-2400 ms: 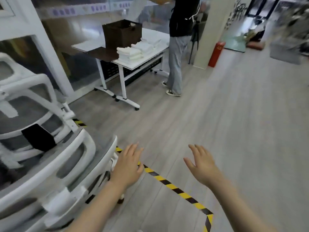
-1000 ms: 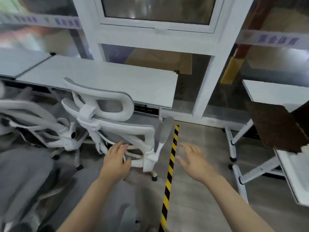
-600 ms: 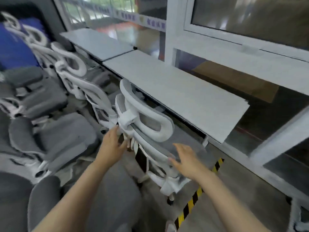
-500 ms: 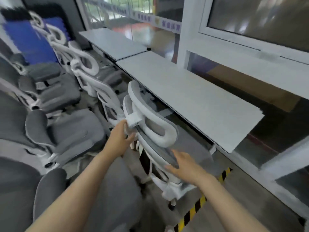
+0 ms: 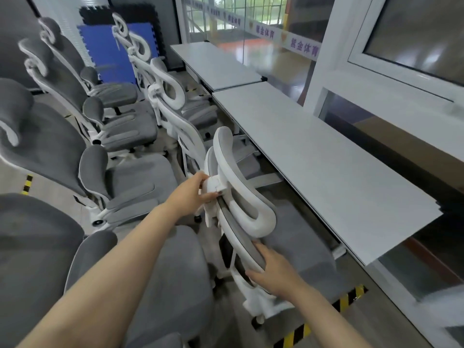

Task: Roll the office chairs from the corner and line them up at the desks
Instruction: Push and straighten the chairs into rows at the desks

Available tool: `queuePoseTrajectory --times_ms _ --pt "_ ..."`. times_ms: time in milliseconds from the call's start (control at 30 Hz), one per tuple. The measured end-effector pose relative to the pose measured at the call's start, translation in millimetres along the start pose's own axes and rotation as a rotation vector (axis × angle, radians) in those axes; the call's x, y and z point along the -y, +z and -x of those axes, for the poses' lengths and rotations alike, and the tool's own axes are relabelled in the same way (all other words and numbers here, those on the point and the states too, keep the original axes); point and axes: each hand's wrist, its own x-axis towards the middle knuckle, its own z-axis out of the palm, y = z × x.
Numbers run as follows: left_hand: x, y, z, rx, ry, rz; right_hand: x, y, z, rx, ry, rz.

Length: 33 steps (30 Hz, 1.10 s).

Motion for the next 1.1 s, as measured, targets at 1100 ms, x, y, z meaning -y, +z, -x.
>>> queuePoseTrajectory --times_ms 1100 --pt "48.0 -32.9 13.1 0.019 -0.055 0.084 17.7 12.1 -26.2 0.086 -0.057 0.058"
